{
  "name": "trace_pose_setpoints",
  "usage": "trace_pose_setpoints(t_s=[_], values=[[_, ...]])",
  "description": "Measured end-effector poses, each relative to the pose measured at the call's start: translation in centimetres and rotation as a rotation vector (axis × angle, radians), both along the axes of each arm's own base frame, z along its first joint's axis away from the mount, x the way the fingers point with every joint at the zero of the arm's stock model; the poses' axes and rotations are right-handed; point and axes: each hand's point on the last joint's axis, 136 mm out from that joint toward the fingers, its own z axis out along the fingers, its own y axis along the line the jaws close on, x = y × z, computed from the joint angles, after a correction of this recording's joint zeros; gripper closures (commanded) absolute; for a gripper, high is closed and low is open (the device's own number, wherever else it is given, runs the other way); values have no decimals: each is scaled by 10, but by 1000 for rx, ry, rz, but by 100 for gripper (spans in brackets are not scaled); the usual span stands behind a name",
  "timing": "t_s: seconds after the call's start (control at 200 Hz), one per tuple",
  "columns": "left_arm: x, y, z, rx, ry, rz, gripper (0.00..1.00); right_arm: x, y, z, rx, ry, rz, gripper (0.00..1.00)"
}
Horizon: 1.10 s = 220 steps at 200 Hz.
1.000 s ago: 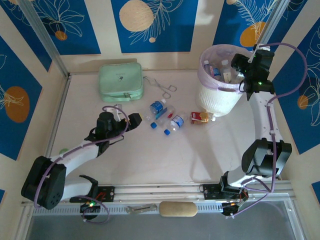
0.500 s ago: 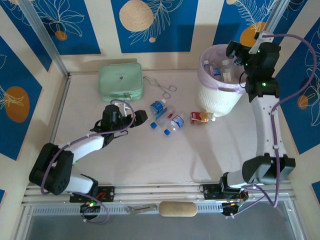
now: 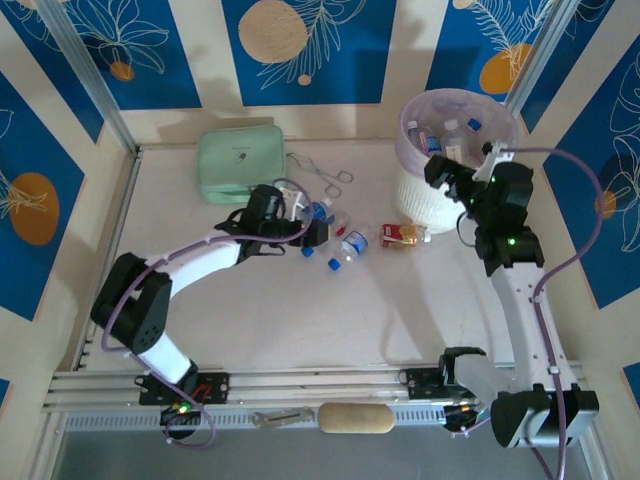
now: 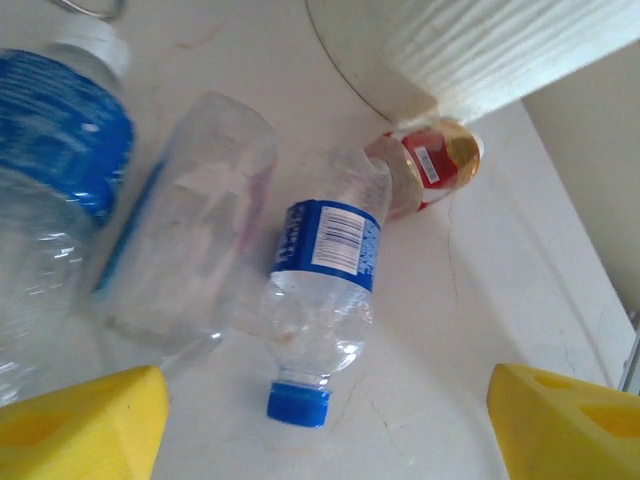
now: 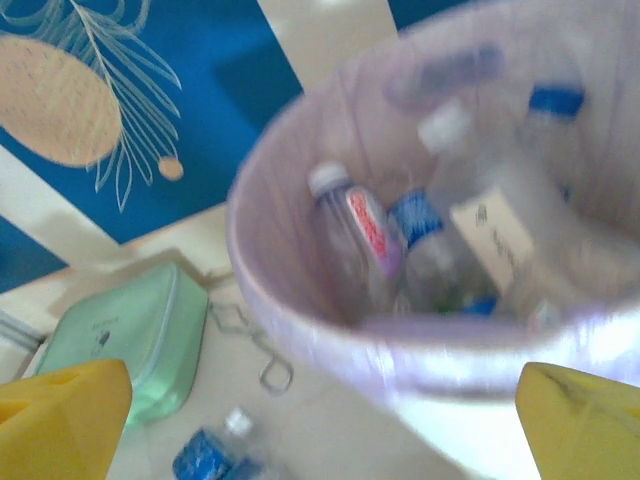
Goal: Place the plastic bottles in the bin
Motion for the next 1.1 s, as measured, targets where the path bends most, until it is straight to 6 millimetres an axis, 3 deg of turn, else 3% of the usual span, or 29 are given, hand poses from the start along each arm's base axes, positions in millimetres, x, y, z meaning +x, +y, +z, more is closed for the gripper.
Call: trace_pose_setpoints(t_s=[0.205, 0.345, 0.55, 0.865, 1.1], values=[[-9, -45, -26, 129, 11, -120, 29, -26, 7, -71, 122, 89, 4, 1], [-12, -65, -41, 249, -15, -175, 26, -34, 4, -97, 182, 125, -17, 1], [-4, -79, -62, 417, -66, -208, 23, -31, 1, -92, 227, 95, -24, 1], [11, -74, -97, 587, -66, -208, 21, -28, 4, -83, 254, 61, -12, 1], [11, -72, -105, 617, -71, -230, 32, -27, 5, -81, 271, 52, -9, 1]])
